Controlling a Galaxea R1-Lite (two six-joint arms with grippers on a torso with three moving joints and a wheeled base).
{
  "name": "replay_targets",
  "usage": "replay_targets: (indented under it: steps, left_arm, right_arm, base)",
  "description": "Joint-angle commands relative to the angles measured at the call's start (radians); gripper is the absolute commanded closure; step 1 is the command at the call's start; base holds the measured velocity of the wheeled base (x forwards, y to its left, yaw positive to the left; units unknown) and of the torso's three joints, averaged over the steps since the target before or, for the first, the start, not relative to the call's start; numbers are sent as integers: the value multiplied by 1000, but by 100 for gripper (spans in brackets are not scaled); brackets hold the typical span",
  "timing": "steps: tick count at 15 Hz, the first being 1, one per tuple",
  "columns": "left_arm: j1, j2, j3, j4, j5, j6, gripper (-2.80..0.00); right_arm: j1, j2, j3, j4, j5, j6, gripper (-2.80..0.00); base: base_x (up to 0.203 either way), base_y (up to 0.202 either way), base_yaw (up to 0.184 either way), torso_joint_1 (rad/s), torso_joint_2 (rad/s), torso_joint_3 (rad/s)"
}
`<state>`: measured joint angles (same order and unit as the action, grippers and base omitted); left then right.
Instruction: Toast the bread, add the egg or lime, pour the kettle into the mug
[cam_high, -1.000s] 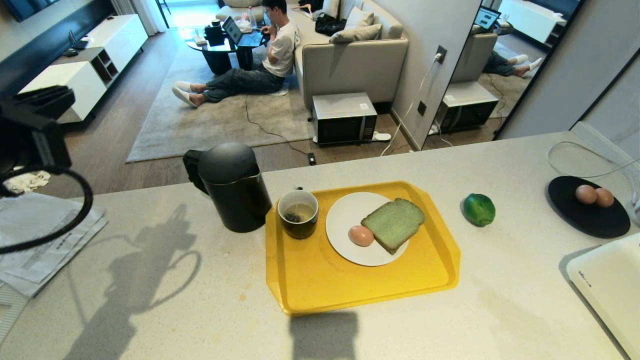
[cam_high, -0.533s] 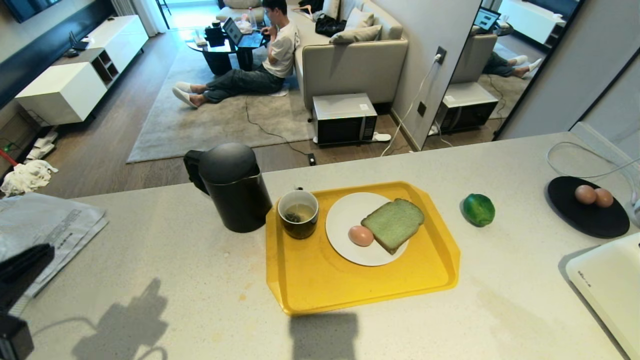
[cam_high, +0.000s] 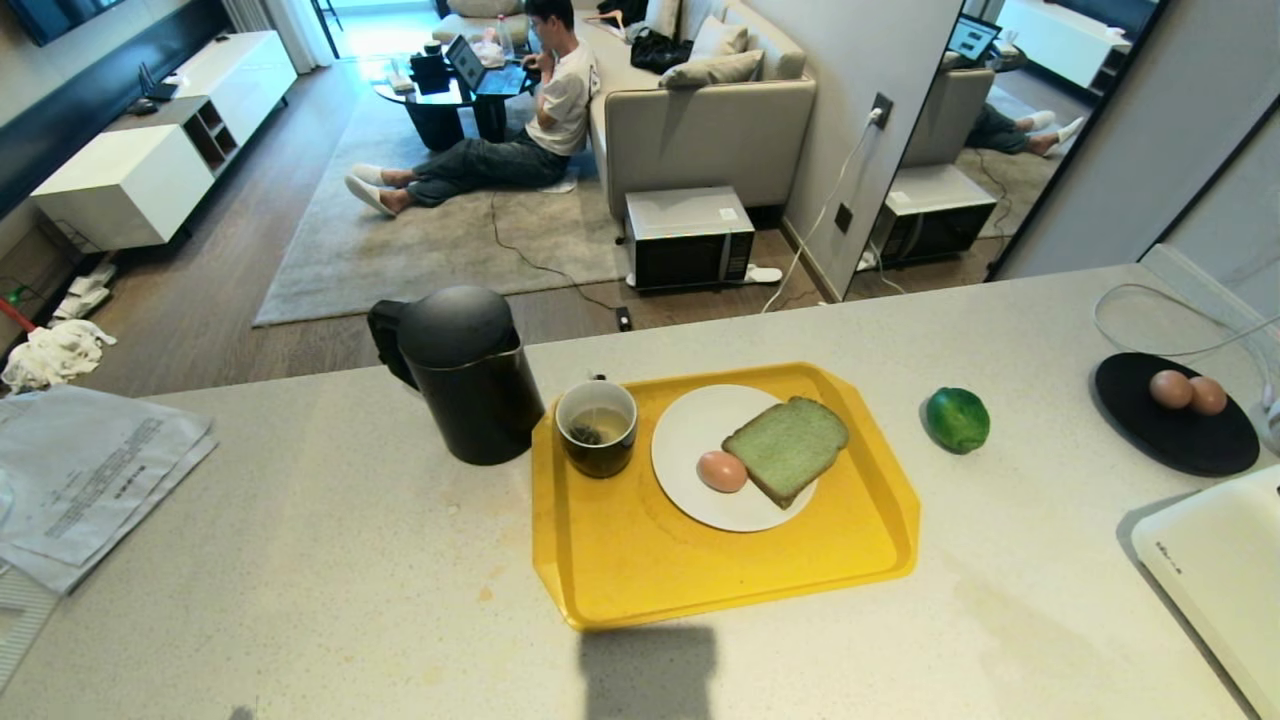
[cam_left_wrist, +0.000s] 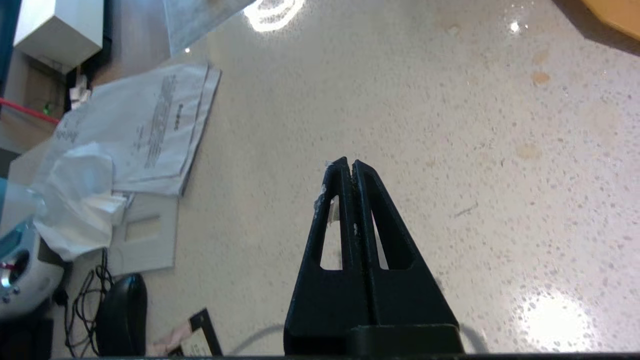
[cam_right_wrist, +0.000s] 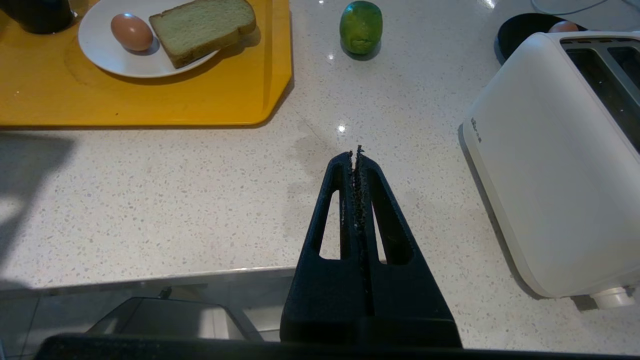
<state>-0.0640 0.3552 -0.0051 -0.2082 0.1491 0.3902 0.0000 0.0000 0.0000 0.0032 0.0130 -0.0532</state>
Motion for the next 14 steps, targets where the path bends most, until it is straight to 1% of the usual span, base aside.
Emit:
replay_targets:
  steps: [1, 3, 4, 6, 10, 13, 14]
  left_arm:
    - [17, -94, 3, 82, -37, -24, 0]
    - [37, -146, 1, 133, -124, -72, 0]
    - [49, -172, -4, 168, -147, -83, 0]
    - [55, -221, -9, 185, -145, -90, 0]
    - [60, -341, -9, 179, -139, -100, 0]
    - [61, -354, -6, 173, -140, -106, 0]
    - [61, -354, -2, 162, -158, -130, 0]
  right_arm:
    - [0, 2, 2, 0, 1, -1, 0]
    - [0, 2, 2, 0, 1, -1, 0]
    - [0, 2, 2, 0, 1, -1, 0]
    - [0, 2, 2, 0, 1, -1, 0]
    - [0, 2, 2, 0, 1, -1, 0]
    - [0, 2, 2, 0, 1, -1, 0]
    - [0, 2, 2, 0, 1, -1, 0]
  base:
    - [0, 0, 0, 0, 0, 0]
    - [0, 0, 0, 0, 0, 0]
    - [0, 0, 0, 0, 0, 0]
    - [0, 0, 0, 0, 0, 0]
    - [0, 0, 0, 0, 0, 0]
    - [0, 0, 0, 0, 0, 0]
    - [0, 0, 0, 0, 0, 0]
